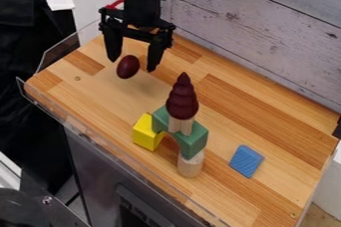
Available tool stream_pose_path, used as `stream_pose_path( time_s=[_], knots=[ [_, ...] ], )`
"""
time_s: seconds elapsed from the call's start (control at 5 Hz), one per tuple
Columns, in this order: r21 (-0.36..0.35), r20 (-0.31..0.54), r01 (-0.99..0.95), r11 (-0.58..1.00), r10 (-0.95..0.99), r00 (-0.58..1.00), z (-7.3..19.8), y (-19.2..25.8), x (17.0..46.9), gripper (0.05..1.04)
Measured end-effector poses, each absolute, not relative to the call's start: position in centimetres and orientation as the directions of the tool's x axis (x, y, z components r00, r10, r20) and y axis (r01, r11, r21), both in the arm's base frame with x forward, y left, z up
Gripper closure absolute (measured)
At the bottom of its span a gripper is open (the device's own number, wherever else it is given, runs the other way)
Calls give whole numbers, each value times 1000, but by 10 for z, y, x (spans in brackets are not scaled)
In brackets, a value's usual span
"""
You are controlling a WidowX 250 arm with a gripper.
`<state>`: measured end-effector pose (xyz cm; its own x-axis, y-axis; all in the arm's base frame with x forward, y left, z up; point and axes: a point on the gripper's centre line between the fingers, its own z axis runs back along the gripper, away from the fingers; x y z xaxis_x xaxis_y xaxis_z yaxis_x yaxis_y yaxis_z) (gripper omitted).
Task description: Move the red oval object on the right side of the table
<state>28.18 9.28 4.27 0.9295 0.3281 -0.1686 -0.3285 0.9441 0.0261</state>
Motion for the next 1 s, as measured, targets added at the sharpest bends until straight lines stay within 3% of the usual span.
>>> stream_pose_path(
  time_s=[1.0],
  knots=[
    [17,-199,-386,922,382,903,26,118,292,85]
  ],
)
